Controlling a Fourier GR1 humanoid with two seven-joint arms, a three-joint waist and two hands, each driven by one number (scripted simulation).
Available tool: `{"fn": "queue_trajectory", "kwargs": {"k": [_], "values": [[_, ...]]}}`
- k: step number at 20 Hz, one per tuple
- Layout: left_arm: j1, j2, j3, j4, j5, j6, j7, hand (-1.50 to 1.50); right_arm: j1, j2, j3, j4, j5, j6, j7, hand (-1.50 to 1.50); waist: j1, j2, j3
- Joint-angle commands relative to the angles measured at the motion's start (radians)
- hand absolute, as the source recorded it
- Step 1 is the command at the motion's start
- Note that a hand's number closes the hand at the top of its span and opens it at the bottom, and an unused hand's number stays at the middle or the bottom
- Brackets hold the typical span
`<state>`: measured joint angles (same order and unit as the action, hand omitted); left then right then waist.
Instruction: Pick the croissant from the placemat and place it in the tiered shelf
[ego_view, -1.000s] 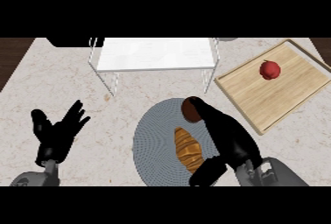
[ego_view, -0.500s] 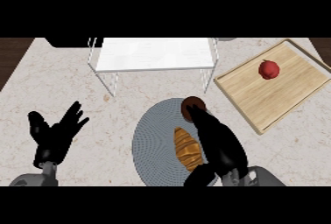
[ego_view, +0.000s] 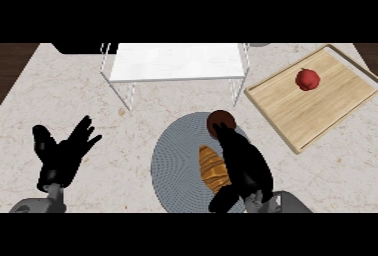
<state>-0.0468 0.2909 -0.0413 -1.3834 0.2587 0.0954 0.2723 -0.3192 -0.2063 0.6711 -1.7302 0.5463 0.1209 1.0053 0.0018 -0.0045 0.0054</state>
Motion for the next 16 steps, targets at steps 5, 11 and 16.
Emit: {"fn": "queue_trajectory", "kwargs": {"k": [5, 11, 16], "values": [[0.018, 0.003, 0.042, 0.066, 0.002, -0.075, -0.033, 0.0, -0.007, 0.078, -0.025, 0.104, 0.126, 0.027, 0.022, -1.5, 0.0, 0.004, -0.006], [0.025, -0.03, 0.044, 0.07, -0.034, -0.061, -0.06, 0.0, -0.026, 0.144, -0.072, 0.275, 0.189, -0.042, -0.121, -1.5, 0.003, 0.005, -0.005], [-0.072, -0.019, 0.075, 0.121, -0.038, -0.068, -0.002, 0.0, 0.021, 0.146, -0.088, 0.329, 0.223, -0.103, -0.236, -1.5, -0.001, 0.006, -0.005]]}}
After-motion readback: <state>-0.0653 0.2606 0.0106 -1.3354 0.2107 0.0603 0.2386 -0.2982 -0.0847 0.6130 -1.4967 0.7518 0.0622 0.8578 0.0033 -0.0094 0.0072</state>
